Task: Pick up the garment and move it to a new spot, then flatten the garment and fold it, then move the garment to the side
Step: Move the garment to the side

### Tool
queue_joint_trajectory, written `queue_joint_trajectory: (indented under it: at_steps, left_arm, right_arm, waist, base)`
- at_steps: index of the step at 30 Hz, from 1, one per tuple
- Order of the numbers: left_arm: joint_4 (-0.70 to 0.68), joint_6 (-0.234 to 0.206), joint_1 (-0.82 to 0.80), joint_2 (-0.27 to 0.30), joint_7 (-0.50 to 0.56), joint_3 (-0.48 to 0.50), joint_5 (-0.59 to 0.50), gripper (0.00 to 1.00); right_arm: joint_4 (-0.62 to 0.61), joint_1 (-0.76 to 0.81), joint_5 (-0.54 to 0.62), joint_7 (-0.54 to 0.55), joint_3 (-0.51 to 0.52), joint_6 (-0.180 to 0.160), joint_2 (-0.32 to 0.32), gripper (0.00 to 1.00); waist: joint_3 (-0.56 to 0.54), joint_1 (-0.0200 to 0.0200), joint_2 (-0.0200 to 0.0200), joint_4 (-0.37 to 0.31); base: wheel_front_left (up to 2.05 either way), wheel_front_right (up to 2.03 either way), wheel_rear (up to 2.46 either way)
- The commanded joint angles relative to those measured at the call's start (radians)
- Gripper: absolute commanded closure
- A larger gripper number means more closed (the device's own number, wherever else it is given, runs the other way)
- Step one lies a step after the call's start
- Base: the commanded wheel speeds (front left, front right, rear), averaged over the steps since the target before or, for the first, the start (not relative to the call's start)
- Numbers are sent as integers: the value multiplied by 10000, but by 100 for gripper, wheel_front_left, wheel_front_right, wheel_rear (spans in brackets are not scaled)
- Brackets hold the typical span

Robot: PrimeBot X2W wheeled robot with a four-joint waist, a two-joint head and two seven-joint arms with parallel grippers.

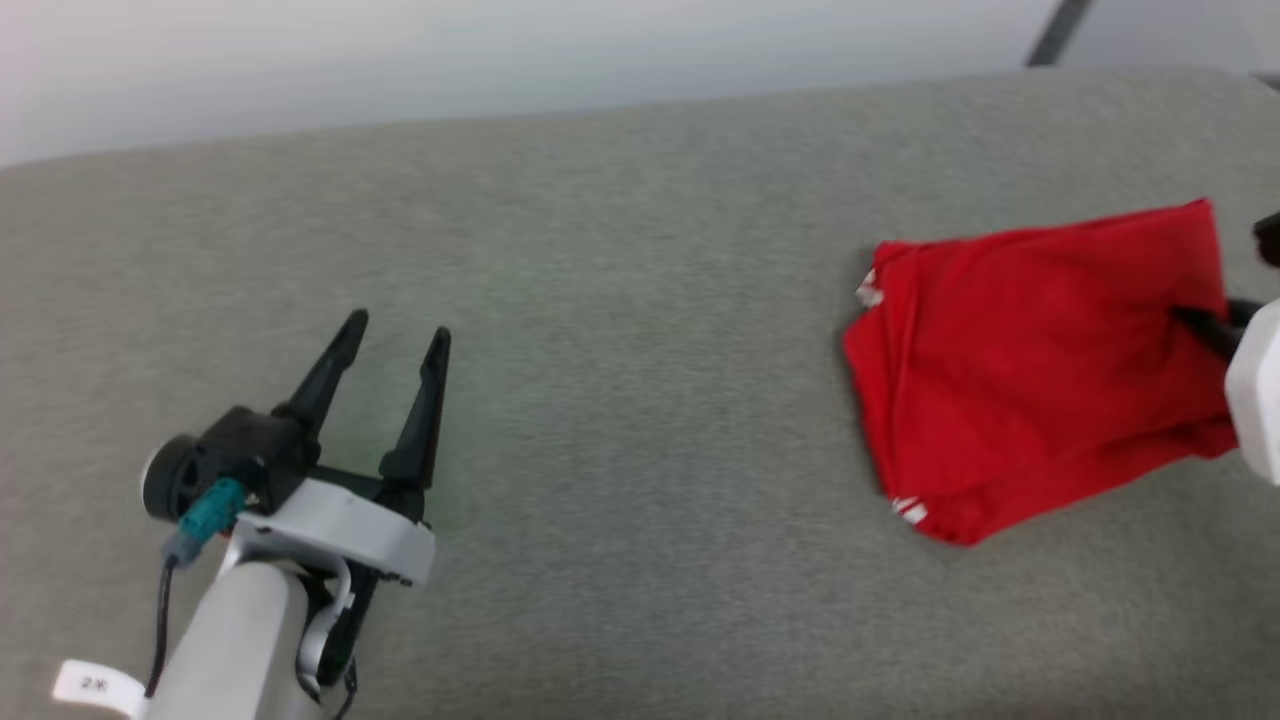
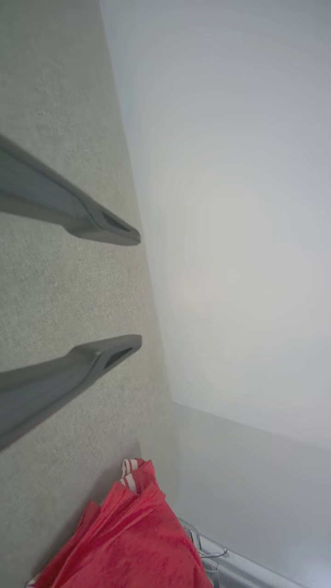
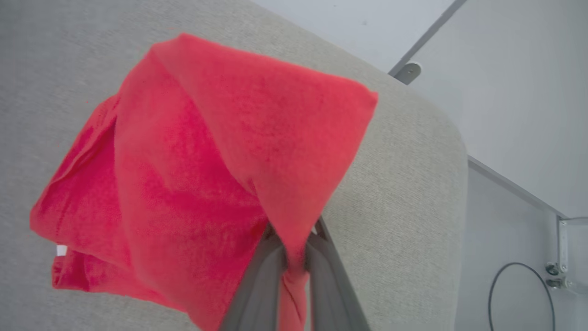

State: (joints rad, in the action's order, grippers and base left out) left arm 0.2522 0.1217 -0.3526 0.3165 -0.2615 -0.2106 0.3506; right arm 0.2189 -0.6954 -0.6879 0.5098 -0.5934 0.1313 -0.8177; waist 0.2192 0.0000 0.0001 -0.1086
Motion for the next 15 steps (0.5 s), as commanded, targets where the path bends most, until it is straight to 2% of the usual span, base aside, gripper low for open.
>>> queue_joint_trajectory:
  at_steps: [1,7,15]
  left_arm:
    - [6,25,-226,61,-35,-76,-95,0]
    - [24,59,-694,259,-36,-270,-77,0]
    - [-24,85,-1196,413,-29,-616,-83,0]
  right_arm:
    - [161,-321,-24,-278,-161,-11,-124,100]
    - [843,-1108,258,-1183,-786,-11,-449,100]
    - [2083,-2213,608,-2311,-1802,-11,-913,100]
  waist:
    - [509,0,-1,-758]
    - [831,0,-1,-1323]
    - [1284,0,-1,-1619]
  base:
    - [0,0,0]
    - [0,0,0]
    - [0,0,0]
